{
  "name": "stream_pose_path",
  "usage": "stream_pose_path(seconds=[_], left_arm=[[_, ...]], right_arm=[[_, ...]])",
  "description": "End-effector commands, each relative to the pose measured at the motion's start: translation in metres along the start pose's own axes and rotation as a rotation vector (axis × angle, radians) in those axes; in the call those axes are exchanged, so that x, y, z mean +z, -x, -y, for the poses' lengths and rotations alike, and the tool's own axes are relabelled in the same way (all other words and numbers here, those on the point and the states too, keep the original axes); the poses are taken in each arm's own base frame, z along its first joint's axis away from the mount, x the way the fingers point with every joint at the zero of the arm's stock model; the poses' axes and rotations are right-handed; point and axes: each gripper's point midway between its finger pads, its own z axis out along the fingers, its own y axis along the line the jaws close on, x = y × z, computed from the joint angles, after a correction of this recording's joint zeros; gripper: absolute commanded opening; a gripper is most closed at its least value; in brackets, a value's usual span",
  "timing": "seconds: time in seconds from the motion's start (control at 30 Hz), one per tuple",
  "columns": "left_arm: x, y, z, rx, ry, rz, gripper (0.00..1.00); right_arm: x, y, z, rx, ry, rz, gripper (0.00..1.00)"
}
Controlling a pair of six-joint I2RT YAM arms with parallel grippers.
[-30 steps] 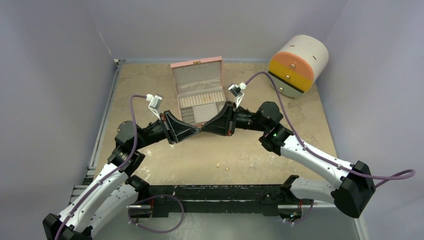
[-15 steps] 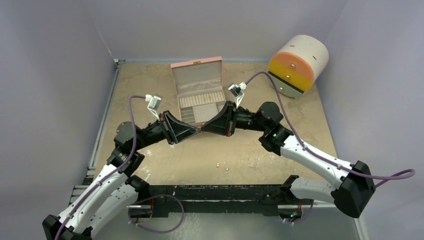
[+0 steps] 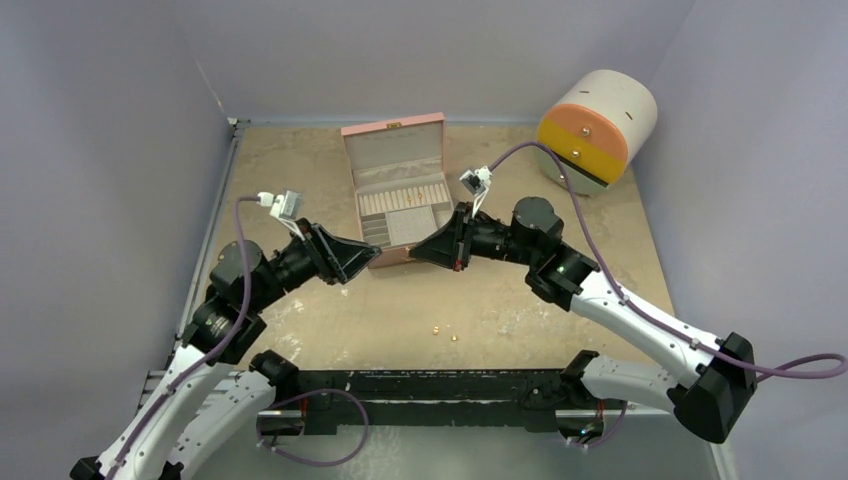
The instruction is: Organize the mixed jewelry
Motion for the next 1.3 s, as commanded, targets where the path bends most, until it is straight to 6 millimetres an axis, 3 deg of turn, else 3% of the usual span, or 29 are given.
stream_pose_path(seconds=[0.0,0.3,0.5,0.67,1.03,1.27], left_arm=[[-0.017,0.024,-0.016,0.116,0.165,0.077,0.54],[-0.048,0.043,-0.053,0.212,0.428,0.151,0.57],[-0.067,0.05,-0.071,0.228,0.547,0.212,0.57],[-0.074,0.043,-0.089,0.227,0.618,0.211,0.57],[-0.083,0.043,-0.101,0.215,0.658,0.276,0.58],[-0.09,0.045,-0.106,0.205,0.688,0.309,0.6]], right_arm=[[-0.007,0.031,0.017,-0.154,-0.182,0.054,0.0],[-0.006,0.042,0.088,-0.257,-0.529,-0.018,0.0],[0.009,0.052,0.131,-0.337,-0.675,-0.074,0.0],[0.027,0.055,0.165,-0.369,-0.76,-0.113,0.0],[0.075,0.055,0.224,-0.359,-0.852,-0.168,0.0],[0.094,0.059,0.254,-0.359,-0.907,-0.145,0.0]])
